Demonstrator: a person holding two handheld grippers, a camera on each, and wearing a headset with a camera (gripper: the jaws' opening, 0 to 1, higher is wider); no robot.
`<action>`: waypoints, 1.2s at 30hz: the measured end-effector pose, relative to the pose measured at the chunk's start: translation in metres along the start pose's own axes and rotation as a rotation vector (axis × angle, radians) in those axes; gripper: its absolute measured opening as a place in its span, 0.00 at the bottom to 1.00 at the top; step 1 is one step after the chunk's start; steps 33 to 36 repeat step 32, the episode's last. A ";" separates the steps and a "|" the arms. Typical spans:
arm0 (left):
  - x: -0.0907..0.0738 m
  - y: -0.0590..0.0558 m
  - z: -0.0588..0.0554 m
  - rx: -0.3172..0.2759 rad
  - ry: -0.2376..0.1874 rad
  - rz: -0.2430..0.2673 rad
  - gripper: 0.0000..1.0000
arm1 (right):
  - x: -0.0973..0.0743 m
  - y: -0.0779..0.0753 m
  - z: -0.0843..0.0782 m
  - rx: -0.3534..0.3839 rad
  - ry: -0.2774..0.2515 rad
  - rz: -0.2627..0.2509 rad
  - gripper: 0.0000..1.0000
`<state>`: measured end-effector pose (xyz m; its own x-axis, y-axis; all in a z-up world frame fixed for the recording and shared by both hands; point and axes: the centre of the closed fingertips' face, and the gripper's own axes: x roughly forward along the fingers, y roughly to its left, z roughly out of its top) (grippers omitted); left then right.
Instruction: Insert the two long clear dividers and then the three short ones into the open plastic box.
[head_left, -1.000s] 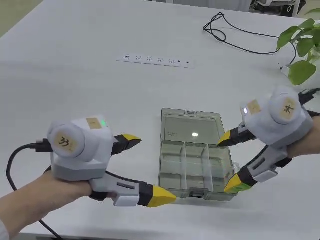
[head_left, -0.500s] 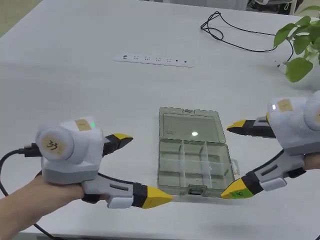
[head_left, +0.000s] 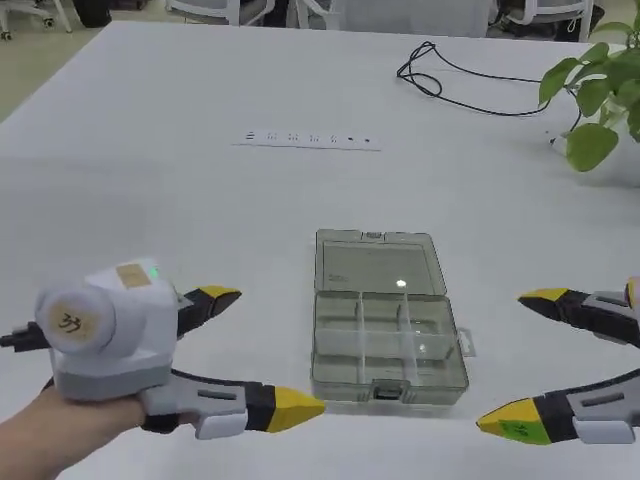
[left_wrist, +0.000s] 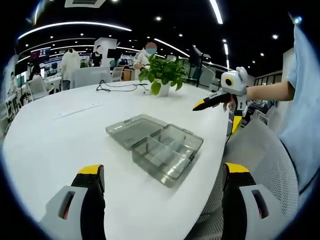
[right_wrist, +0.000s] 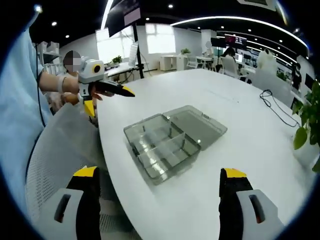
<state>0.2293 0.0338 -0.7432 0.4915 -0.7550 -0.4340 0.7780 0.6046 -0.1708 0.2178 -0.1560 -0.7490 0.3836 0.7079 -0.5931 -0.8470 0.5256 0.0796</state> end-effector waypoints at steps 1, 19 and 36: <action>-0.001 0.001 0.000 -0.002 -0.001 0.015 1.00 | -0.001 0.000 -0.002 0.004 -0.004 0.000 1.00; -0.001 -0.011 0.023 0.034 -0.061 0.144 1.00 | -0.042 -0.012 -0.041 0.078 -0.069 -0.043 1.00; -0.005 -0.011 0.014 0.008 -0.044 0.190 1.00 | -0.043 -0.018 -0.044 0.106 -0.102 -0.050 1.00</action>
